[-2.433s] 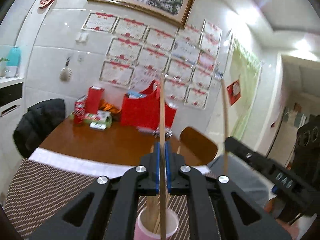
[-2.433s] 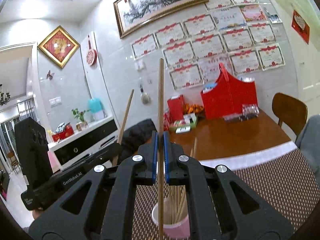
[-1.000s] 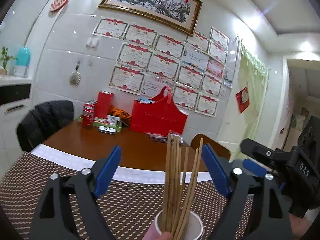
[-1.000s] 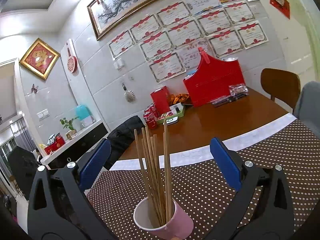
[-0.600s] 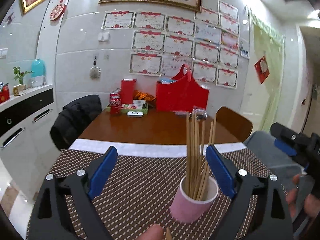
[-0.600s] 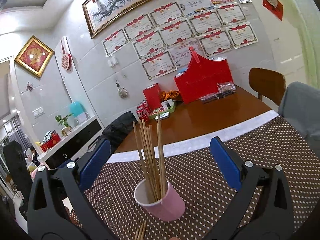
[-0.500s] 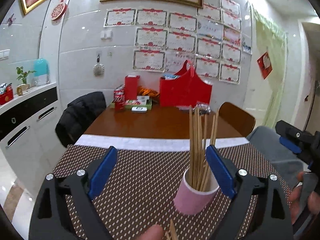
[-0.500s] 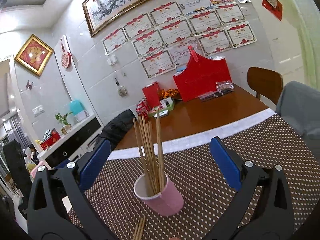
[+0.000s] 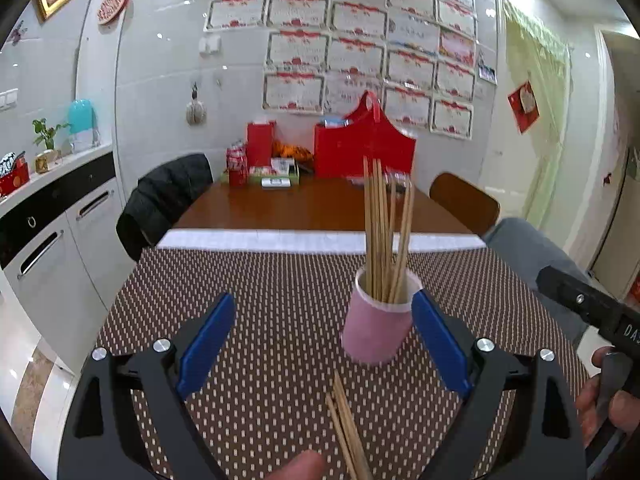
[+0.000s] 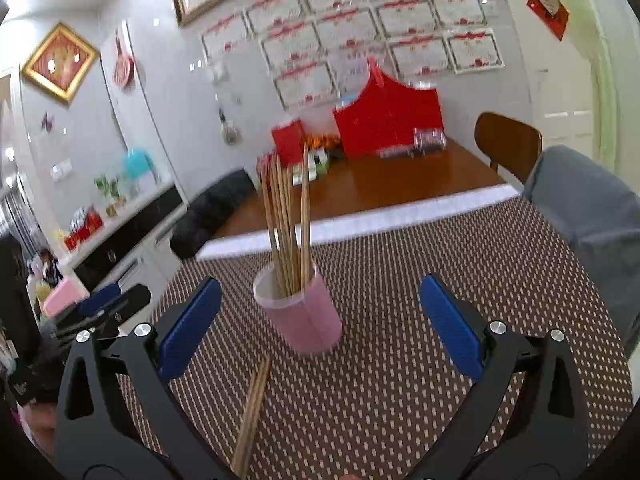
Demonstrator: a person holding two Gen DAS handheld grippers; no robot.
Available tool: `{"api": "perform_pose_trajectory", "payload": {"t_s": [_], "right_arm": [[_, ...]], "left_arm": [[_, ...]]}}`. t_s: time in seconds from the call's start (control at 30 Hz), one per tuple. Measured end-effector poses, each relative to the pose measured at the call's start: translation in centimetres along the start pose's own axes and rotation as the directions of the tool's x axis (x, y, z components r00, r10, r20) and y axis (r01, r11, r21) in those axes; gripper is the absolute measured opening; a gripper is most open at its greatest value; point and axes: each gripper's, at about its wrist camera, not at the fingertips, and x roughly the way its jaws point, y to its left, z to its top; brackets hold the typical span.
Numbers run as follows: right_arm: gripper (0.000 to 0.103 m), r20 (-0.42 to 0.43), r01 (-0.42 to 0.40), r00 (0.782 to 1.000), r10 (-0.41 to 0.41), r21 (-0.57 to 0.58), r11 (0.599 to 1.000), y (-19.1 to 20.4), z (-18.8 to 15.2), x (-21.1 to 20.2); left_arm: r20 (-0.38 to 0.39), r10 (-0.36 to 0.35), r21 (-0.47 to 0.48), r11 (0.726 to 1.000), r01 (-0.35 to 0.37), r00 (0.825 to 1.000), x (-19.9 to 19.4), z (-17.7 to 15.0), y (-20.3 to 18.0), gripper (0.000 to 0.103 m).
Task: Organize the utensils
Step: 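Move both open tools back down to the remaining chopsticks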
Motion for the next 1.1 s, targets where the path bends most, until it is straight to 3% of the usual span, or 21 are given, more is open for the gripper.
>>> {"api": "perform_pose_trajectory", "payload": {"t_s": [0.13,0.27,0.6,0.83,0.93,1.1], "right_arm": [[0.098,-0.082,0.01,0.997,-0.013,-0.043,0.999,0.5,-2.6,0.2],[0.098,-0.137,0.015,0.99,-0.015,-0.004,1.0,-0.5,-4.5,0.7],[0.098,-0.241,0.022,0.97,-0.023,-0.006,1.0,-1.1,-7.7,1.8],[0.098,-0.31,0.016,0.951,-0.019,-0.015,1.0,-0.7,-9.6,2.8],[0.098,-0.345,0.022,0.938,-0.03,-0.029,0.999,-0.7,-10.5,3.2],[0.098,-0.438,-0.01,0.898,-0.039,-0.11,0.994,0.9,-12.5,4.7]], "left_arm": [[-0.082,0.006,-0.006,1.0,-0.006,0.997,0.3,-3.0,0.6,0.089],[-0.169,0.014,-0.004,1.0,-0.015,0.986,1.0,-6.2,0.8,0.089],[-0.358,0.052,0.038,0.998,-0.041,0.932,3.3,-12.5,0.9,0.089],[-0.434,0.067,0.099,0.995,-0.027,0.899,5.2,-14.8,0.0,0.089],[-0.427,0.06,0.088,0.996,-0.024,0.902,5.4,-15.0,0.3,0.089],[-0.427,0.052,0.091,0.996,-0.014,0.903,5.8,-15.1,0.9,0.089]]}}
